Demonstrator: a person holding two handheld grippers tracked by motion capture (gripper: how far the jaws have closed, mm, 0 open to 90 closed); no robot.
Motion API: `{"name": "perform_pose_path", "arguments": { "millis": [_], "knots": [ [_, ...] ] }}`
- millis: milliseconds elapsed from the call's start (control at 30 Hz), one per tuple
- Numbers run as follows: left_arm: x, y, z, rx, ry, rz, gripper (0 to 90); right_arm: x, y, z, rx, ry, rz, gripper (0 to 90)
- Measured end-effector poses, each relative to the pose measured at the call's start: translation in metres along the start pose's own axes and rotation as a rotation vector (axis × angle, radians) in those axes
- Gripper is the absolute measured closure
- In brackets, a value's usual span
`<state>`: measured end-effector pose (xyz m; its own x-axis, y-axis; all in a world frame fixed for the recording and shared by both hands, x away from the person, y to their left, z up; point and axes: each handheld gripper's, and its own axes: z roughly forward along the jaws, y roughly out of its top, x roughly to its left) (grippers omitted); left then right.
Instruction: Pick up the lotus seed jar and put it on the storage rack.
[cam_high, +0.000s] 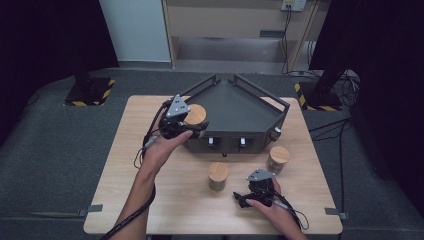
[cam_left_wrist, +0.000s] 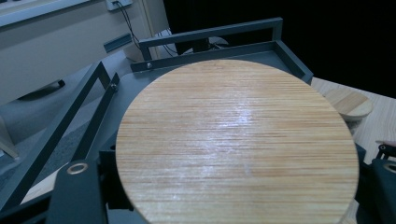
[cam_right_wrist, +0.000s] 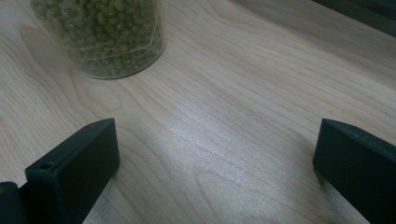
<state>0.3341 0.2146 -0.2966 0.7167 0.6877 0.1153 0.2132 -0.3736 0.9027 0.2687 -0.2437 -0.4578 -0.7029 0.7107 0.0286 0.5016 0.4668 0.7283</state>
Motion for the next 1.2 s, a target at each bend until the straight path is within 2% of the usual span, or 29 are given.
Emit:
{"name": "perform_pose_path", "arguments": {
  "millis": [100,300,567,833,1200],
  "knots": [
    [0.004,-0.001,0.004,-0.012,-0.002,-0.005,24.5,0.0,0.0,0.0,0.0,0.0,0.0,0.5],
    [0.01,0.0,0.011,-0.004,-0.001,-0.006,24.5,0.0,0.0,0.0,0.0,0.0,0.0,0.5],
    [0.021,0.011,0.026,0.021,-0.013,0.018,24.5,0.0,0.0,0.0,0.0,0.0,0.0,0.4],
    [0.027,0.018,0.043,0.022,-0.015,0.02,24.5,0.0,0.0,0.0,0.0,0.0,0.0,0.5],
    [0.034,0.011,0.063,0.05,-0.024,0.005,24.5,0.0,0.0,0.0,0.0,0.0,0.0,0.4]
  ]
}}
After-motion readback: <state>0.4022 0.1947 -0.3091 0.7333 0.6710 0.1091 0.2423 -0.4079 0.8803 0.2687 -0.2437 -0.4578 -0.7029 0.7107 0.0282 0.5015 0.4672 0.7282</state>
